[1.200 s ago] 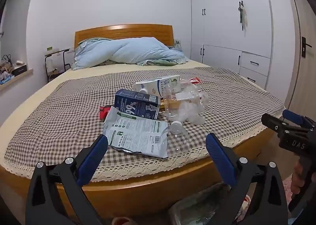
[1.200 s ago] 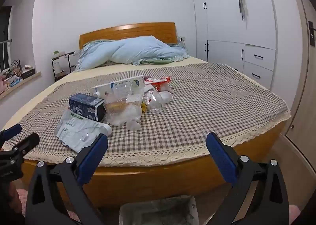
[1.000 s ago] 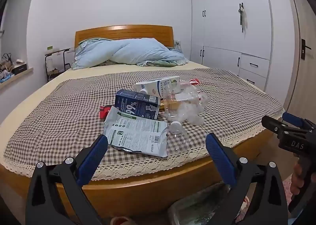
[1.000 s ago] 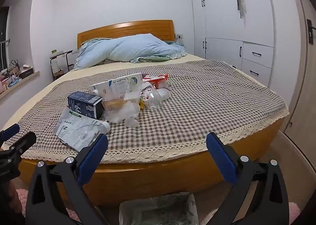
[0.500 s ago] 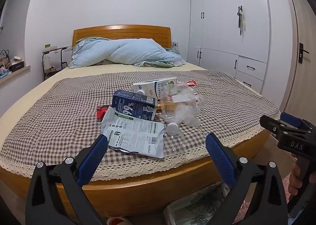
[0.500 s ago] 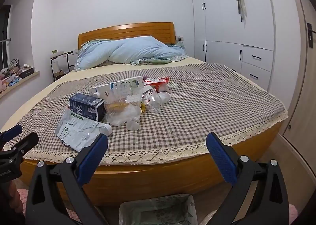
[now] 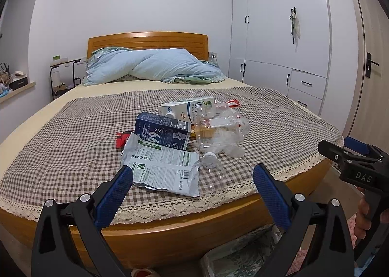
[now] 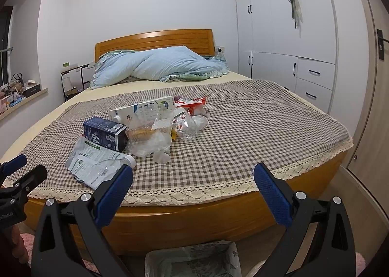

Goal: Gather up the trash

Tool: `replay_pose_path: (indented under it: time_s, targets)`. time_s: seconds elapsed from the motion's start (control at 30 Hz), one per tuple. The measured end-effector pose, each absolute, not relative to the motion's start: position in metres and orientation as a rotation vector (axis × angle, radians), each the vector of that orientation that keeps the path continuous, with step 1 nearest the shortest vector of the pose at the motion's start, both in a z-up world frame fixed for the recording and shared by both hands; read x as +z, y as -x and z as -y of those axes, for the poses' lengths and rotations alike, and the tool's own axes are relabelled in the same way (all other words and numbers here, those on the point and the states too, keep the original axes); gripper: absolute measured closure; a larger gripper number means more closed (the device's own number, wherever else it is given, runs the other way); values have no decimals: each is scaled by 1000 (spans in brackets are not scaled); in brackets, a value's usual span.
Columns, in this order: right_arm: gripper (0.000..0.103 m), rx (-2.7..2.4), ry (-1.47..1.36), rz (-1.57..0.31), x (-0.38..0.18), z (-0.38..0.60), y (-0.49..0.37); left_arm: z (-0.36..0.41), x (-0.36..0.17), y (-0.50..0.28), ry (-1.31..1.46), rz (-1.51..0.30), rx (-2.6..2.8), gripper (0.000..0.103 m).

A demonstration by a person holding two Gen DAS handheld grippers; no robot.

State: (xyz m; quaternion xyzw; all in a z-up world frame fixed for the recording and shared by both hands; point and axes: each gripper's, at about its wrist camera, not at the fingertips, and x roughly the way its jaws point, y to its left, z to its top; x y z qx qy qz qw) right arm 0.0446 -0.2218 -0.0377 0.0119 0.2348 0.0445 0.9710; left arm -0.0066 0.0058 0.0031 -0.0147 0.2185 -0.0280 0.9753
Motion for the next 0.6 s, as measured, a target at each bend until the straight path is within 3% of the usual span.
replay_pose_path:
  time_s: [0.6]
  targets:
    - [7, 106, -21, -461, -39, 223, -43, -3, 8, 9, 29, -434, -54, 7]
